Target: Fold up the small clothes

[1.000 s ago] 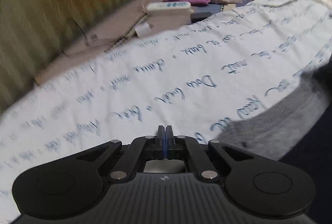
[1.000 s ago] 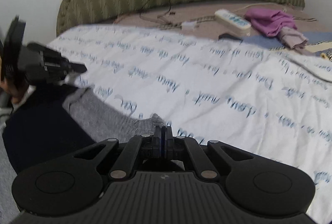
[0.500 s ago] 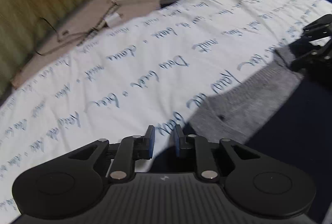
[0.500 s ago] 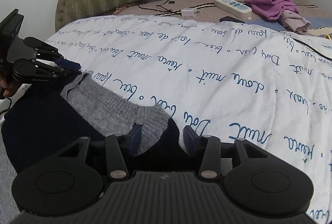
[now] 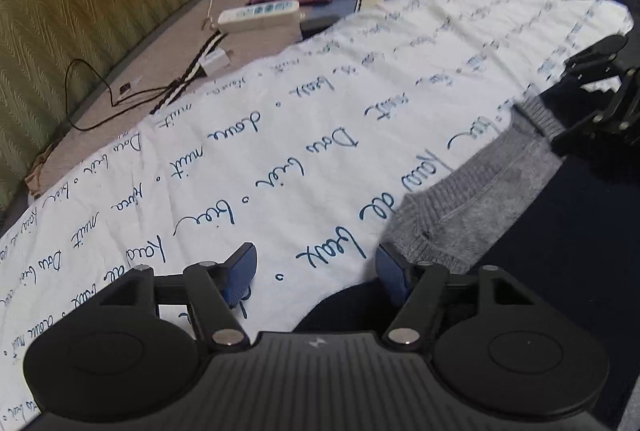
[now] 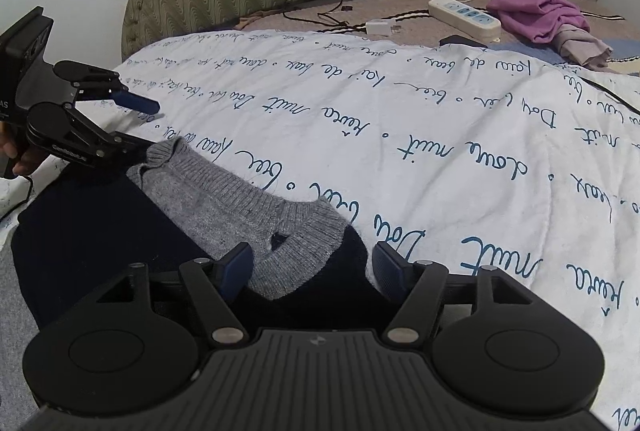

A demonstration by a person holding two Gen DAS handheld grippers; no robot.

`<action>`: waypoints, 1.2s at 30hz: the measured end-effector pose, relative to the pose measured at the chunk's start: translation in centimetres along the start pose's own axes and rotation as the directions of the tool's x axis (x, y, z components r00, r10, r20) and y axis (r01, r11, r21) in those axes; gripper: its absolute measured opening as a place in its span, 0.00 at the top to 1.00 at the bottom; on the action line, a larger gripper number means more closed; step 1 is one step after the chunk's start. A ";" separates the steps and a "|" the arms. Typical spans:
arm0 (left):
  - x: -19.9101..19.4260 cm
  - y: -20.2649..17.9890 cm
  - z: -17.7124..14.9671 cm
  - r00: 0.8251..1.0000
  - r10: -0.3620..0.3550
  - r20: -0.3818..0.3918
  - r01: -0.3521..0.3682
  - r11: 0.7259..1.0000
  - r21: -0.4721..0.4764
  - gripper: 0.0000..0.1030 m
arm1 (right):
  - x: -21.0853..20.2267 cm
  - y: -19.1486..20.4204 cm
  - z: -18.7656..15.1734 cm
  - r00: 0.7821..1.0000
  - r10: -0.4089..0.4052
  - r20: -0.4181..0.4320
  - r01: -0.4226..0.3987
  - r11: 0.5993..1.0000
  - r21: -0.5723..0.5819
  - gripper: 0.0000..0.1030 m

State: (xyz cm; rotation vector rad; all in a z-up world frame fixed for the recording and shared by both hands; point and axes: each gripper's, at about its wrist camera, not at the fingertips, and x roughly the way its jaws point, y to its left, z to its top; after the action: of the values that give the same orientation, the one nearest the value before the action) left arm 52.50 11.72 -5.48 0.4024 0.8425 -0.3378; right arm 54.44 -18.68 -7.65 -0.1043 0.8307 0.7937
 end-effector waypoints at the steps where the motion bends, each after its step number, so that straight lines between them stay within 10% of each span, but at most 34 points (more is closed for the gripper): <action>1: -0.2 0.0 0.0 1.000 0.004 0.007 -0.004 1.000 -0.001 0.36 | 0.0 0.0 0.0 1.000 0.001 0.002 -0.001 1.000 -0.002 0.31; 14: 0.9 -1.9 -0.8 0.995 -0.102 -0.019 0.102 0.995 0.008 0.37 | 0.3 0.8 -0.5 1.000 0.018 0.016 -0.018 0.999 -0.049 0.17; 20: 1.4 -3.2 0.1 0.996 -0.090 -0.017 0.090 0.996 0.017 0.93 | 0.4 0.9 -0.5 1.000 0.021 0.017 -0.020 0.998 -0.053 0.15; 33: 2.6 -3.5 -0.9 0.992 0.116 0.056 -0.110 0.989 -0.096 0.96 | 0.3 0.5 -1.6 0.996 0.040 0.082 -0.036 0.998 -0.048 0.11; 36: 1.4 -4.6 -0.4 0.986 0.160 0.043 -0.158 0.986 -0.057 0.78 | 0.2 1.2 -1.2 0.998 -0.013 0.065 0.017 0.998 -0.055 0.11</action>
State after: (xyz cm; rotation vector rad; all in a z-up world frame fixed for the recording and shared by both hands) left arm 51.10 7.76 -7.78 0.4076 0.7664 -0.1754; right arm 52.97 -18.17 -8.39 -0.1330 0.7460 0.8020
